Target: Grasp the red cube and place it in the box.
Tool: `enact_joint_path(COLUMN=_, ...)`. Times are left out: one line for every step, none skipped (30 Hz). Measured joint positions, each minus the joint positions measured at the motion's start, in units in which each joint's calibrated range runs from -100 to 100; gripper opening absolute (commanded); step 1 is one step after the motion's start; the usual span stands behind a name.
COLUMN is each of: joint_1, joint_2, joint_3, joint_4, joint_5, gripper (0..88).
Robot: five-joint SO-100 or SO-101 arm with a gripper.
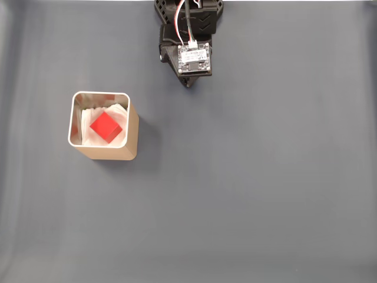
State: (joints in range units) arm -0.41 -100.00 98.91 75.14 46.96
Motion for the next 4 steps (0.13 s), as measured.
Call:
enact_joint_path(joint_1=0.0, joint_2=0.0, joint_3=0.0, joint_4=0.0, joint_5=0.0, gripper=0.8)
enact_joint_path(joint_1=0.0, joint_2=0.0, joint_3=0.0, joint_4=0.0, joint_5=0.0, gripper=0.8)
enact_joint_path(joint_1=0.0, joint_2=0.0, joint_3=0.0, joint_4=0.0, joint_5=0.0, gripper=0.8)
enact_joint_path(joint_1=0.0, joint_2=0.0, joint_3=0.0, joint_4=0.0, joint_5=0.0, gripper=0.8)
